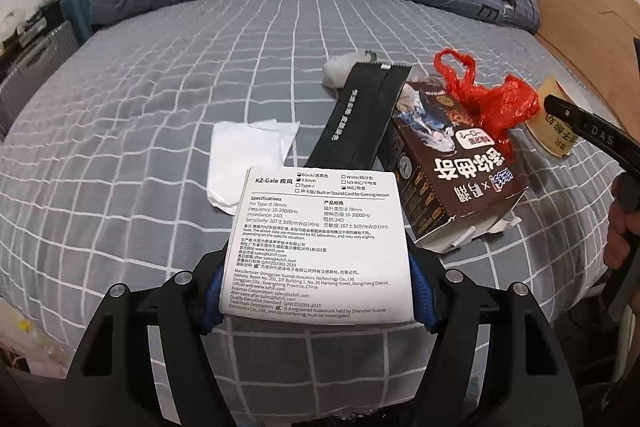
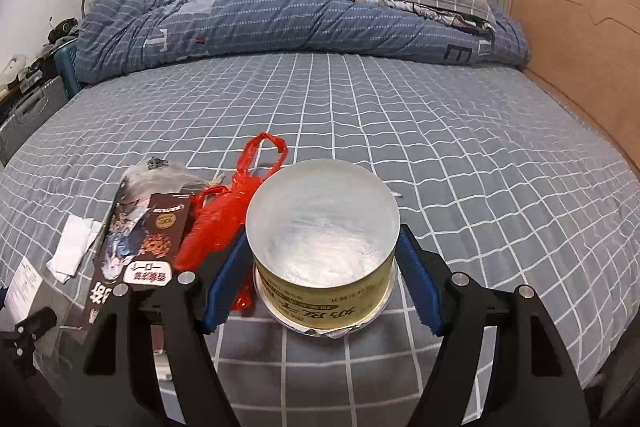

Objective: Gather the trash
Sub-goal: 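Lift the can and white box and carry both toward the trash bin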

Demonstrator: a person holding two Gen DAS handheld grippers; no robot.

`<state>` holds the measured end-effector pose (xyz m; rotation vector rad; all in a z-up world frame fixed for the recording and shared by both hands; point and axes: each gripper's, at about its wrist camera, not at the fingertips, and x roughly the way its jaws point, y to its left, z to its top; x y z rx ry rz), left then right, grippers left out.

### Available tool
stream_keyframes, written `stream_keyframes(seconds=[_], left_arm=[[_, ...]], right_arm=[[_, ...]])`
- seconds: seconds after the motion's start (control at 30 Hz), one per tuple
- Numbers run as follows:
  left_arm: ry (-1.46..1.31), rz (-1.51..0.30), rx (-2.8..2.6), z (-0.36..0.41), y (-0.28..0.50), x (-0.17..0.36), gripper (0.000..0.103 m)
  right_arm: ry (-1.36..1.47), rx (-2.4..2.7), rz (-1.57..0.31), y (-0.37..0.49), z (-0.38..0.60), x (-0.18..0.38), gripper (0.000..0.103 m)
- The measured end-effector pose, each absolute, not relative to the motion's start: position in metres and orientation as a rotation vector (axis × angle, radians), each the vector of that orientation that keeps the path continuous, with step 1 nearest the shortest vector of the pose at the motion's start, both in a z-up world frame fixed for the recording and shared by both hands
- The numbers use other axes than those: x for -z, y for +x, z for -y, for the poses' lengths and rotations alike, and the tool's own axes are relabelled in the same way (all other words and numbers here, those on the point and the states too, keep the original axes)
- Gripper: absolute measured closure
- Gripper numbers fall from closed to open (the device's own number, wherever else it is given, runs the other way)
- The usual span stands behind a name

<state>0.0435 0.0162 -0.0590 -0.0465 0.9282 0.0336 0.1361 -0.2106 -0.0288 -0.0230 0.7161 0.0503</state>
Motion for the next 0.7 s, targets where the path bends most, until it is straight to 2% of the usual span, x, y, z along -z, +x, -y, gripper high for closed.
stream_keyframes(seconds=[0.7], left_arm=[[-0.015, -0.892, -0.026, -0.007, 0.005, 0.037, 0.034]], right_arm=[[-0.034, -0.064, -0.700, 0.071, 0.204, 0.004, 0.034]])
